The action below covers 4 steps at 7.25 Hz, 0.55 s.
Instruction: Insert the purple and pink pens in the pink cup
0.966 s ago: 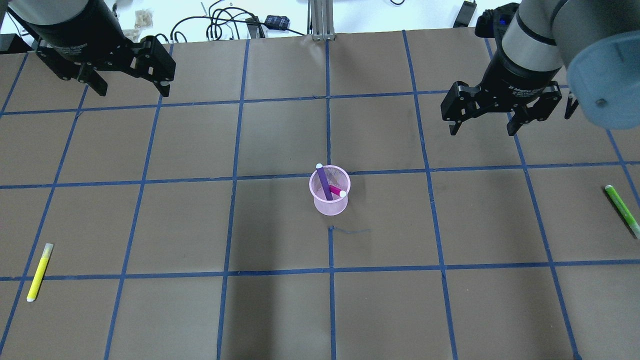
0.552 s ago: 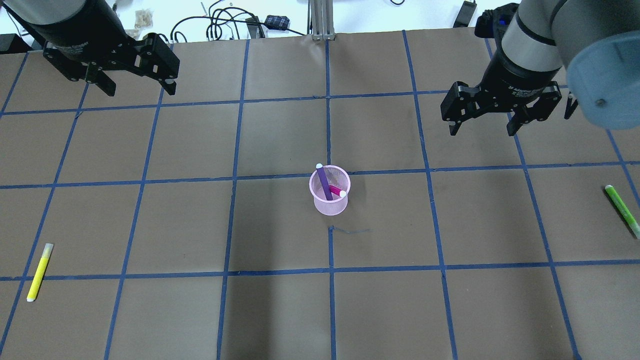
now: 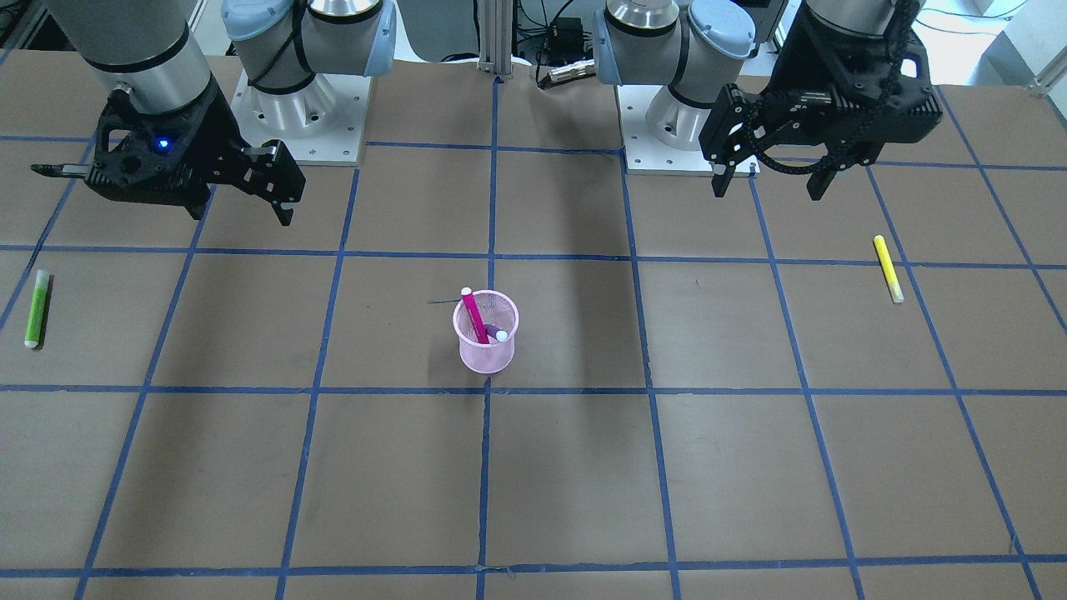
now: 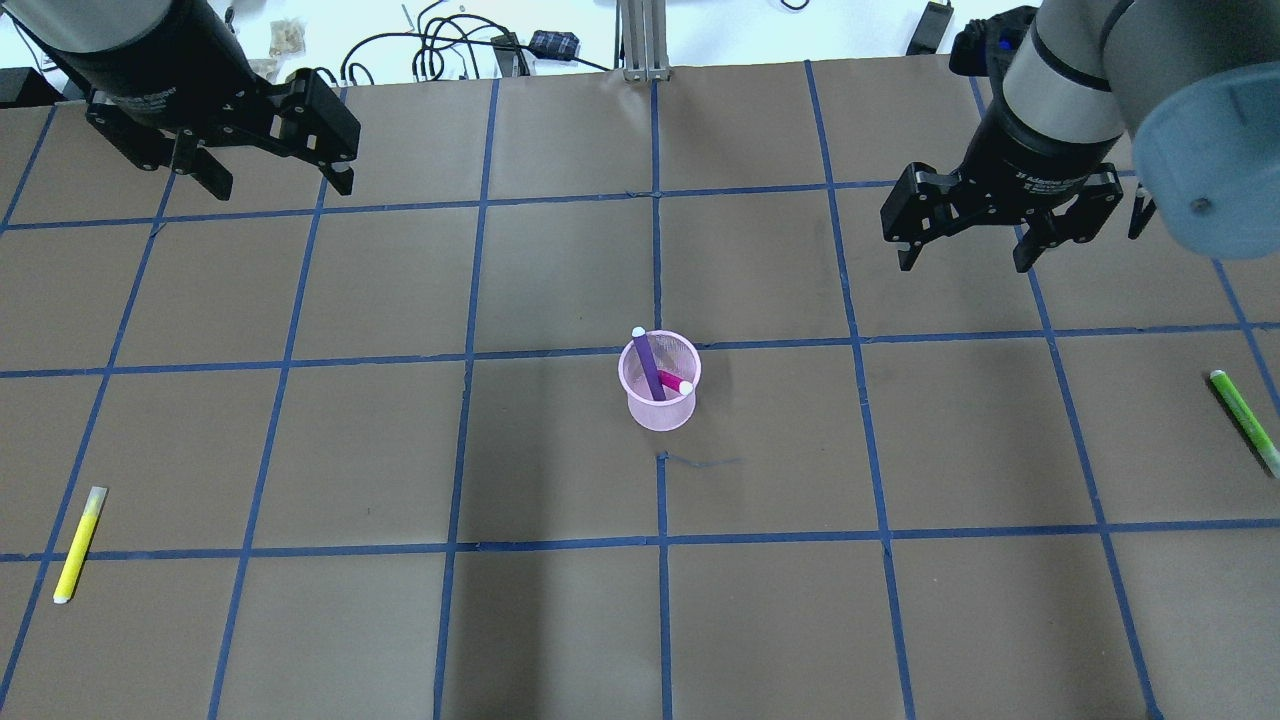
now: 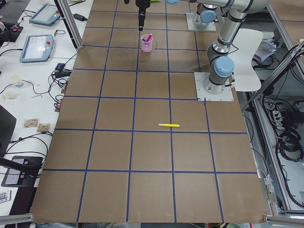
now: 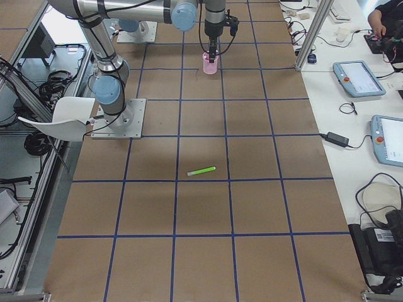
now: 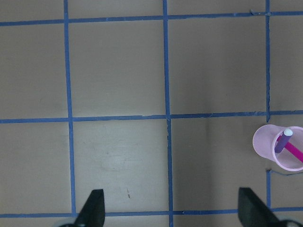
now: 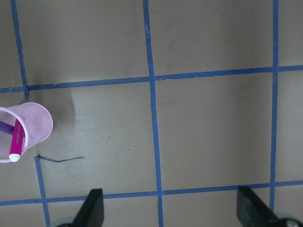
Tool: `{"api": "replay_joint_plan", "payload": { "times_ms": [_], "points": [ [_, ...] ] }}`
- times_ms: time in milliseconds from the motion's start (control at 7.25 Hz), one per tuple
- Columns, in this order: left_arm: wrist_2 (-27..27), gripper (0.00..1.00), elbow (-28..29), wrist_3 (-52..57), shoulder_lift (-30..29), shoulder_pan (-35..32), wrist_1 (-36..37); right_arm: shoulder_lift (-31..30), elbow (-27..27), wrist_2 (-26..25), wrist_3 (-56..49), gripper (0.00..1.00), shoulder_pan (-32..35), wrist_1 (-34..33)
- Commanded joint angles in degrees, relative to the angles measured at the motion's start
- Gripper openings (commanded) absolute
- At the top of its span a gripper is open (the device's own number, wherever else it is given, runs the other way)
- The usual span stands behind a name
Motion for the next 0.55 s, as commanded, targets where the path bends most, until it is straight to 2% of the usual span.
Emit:
{"api": "replay_joint_plan", "payload": {
  "times_ms": [0, 414],
  "points": [
    [-0.1, 1.0, 0.4, -0.2, 0.0, 0.4, -2.3, -0.1, 0.0, 0.0, 0.0, 1.0, 0.0, 0.1],
    [-0.5, 1.0, 0.3, -0.3, -0.5, 0.4, -2.1, -0.8, 0.0, -0.1, -0.2, 1.0, 0.0, 0.8]
  ]
}}
